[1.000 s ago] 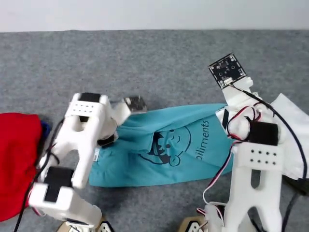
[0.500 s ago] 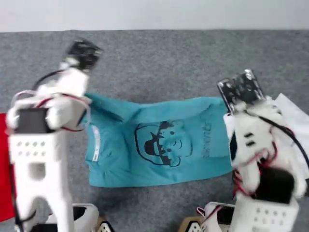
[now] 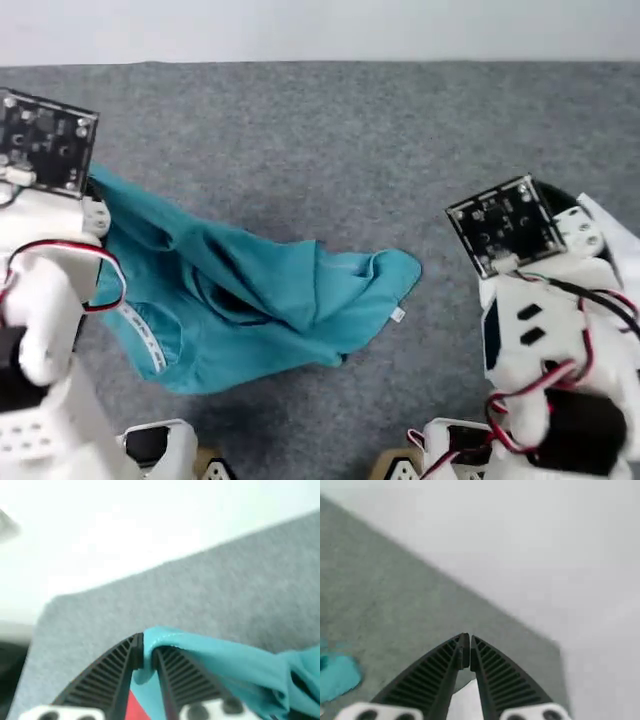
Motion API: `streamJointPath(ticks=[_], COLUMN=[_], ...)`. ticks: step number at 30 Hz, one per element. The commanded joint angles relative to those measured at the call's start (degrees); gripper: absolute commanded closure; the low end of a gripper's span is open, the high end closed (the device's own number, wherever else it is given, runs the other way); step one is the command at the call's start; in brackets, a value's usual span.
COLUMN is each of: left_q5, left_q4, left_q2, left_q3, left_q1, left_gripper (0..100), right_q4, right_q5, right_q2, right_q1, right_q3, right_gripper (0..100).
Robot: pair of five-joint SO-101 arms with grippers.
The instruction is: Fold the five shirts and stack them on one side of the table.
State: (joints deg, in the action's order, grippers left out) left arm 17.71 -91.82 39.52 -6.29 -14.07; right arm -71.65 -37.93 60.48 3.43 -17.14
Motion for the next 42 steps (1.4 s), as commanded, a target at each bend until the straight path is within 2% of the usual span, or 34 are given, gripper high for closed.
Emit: streamJointPath(ticks=[1, 4, 10, 15, 21, 27, 29, 35, 42], left_q5=[-0.62, -0.62, -0.62, -0.79, -0.97, -1.05, -1.93, -4.13, -4.13], left_q4=[-4.22, -5.89, -6.15, -5.8, -5.19, -4.04, -4.04, -4.04, -4.04], left_q2=[-2.46, -3.6, -3.69, -3.69, -3.69, -3.6, -3.6, -3.69, -3.69], left_q3=[0.4, 3.74, 13.32, 19.47, 23.34, 25.36, 25.45, 25.36, 25.45], left_q1=[1.14, 1.23, 1.14, 0.88, 0.88, 0.88, 0.7, -7.3, -10.02], left_gripper=[99, 99, 99, 99, 99, 99, 99, 99, 99], right_q4=[-3.91, -5.58, -3.91, -6.64, -11.91, -13.41, -13.41, -13.41, -13.32], right_q5=[-0.26, 0.26, 9.58, 15.65, 17.32, 16.97, 14.59, 13.19, 13.19], right_q2=[-0.66, -0.66, -6.55, -20.62, -37.23, -50.68, -54.55, -64.48, -70.29], right_q1=[-4.35, -10.68, -22.37, -32.48, -42.95, -47.16, -47.87, -48.13, -51.12], right_q3=[-5.71, -13.1, -21.1, -18.99, -8.35, 3.08, 5.89, 11.78, 16.53], right_gripper=[98.8, 98.4, 98.1, 90.5, 90.2, 89.9, 87.7, 82.9, 82.9])
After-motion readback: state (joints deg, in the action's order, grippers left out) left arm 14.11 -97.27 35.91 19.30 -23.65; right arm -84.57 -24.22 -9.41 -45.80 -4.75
